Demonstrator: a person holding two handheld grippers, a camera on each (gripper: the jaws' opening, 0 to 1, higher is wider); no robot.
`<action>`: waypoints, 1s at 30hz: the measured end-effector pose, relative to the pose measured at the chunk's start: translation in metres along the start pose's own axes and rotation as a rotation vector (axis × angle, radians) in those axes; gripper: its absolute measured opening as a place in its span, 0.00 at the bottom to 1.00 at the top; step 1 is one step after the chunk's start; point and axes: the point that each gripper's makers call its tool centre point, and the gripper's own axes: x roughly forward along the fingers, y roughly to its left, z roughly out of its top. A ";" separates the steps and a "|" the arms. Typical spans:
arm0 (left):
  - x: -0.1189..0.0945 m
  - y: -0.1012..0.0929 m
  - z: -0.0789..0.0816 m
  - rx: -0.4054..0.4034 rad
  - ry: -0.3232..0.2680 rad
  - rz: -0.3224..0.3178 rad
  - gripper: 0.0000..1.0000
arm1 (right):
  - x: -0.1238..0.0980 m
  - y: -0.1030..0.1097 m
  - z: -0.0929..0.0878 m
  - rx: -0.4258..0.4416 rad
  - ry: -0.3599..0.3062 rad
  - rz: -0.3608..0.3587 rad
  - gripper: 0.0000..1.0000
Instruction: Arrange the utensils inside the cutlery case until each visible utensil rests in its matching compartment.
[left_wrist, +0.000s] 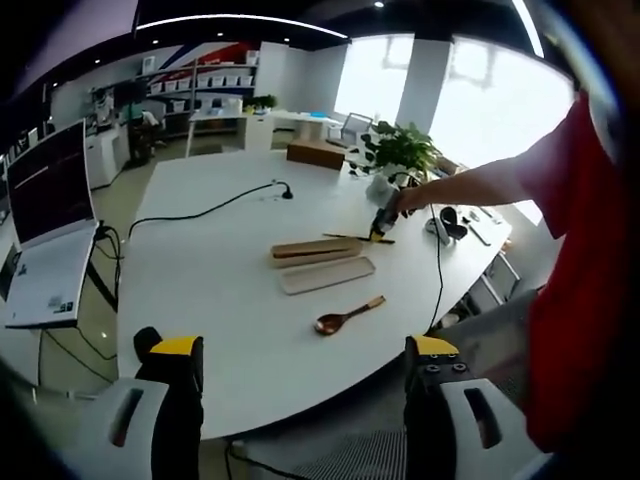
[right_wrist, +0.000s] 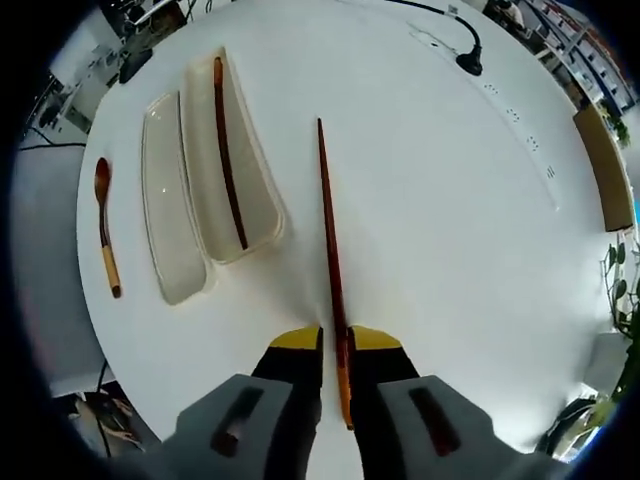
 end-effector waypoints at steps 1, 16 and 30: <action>0.000 -0.001 0.000 -0.001 -0.002 -0.005 0.85 | 0.000 0.001 0.002 -0.010 0.009 -0.003 0.01; -0.011 0.011 -0.001 -0.060 -0.046 0.000 0.84 | -0.022 0.005 0.007 0.058 -0.022 -0.025 0.00; -0.018 0.015 0.004 -0.035 -0.071 -0.011 0.84 | -0.040 0.016 0.023 -0.011 -0.027 -0.004 0.00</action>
